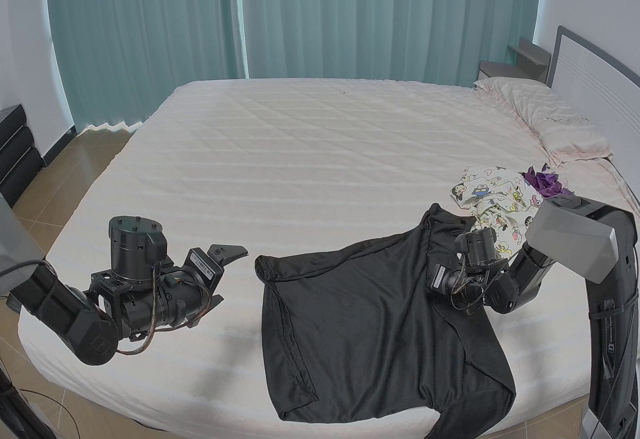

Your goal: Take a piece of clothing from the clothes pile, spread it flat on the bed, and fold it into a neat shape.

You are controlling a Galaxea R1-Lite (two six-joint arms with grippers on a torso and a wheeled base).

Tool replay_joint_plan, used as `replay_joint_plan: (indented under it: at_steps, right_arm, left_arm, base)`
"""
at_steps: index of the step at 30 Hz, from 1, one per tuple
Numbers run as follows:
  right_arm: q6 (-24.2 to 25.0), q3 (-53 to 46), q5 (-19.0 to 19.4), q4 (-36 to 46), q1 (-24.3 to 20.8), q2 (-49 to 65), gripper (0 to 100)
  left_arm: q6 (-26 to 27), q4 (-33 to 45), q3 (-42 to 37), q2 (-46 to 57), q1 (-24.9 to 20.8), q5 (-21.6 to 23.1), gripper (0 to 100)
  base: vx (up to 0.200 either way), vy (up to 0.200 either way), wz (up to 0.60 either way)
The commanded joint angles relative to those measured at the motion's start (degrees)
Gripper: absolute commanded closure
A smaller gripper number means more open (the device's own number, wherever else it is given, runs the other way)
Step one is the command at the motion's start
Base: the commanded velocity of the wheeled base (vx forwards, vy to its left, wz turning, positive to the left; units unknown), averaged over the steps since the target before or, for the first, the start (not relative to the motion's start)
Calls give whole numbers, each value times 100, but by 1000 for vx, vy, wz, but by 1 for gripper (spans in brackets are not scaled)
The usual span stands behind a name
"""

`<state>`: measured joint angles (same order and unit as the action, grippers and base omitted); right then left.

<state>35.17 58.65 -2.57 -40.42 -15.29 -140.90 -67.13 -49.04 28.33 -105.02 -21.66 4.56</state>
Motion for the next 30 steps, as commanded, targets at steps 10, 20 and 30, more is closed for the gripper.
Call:
replay_joint_plan:
  at_steps: [10, 20, 30]
  right_arm:
    - [25, 33, 29, -62, 527, 528, 100]
    - [-362, 156, 582, -62, 1713, 678, 100]
    - [-529, 516, 969, -168, 2223, 36, 0]
  left_arm:
    - [-1, 0, -12, -141, 13, 1, 0]
    - [7, -9, -12, -273, 13, 1, 0]
    - [-1, -9, -12, -370, 22, 1, 0]
  base:
    - [0, 0, 0]
    - [0, 0, 0]
    - [0, 0, 0]
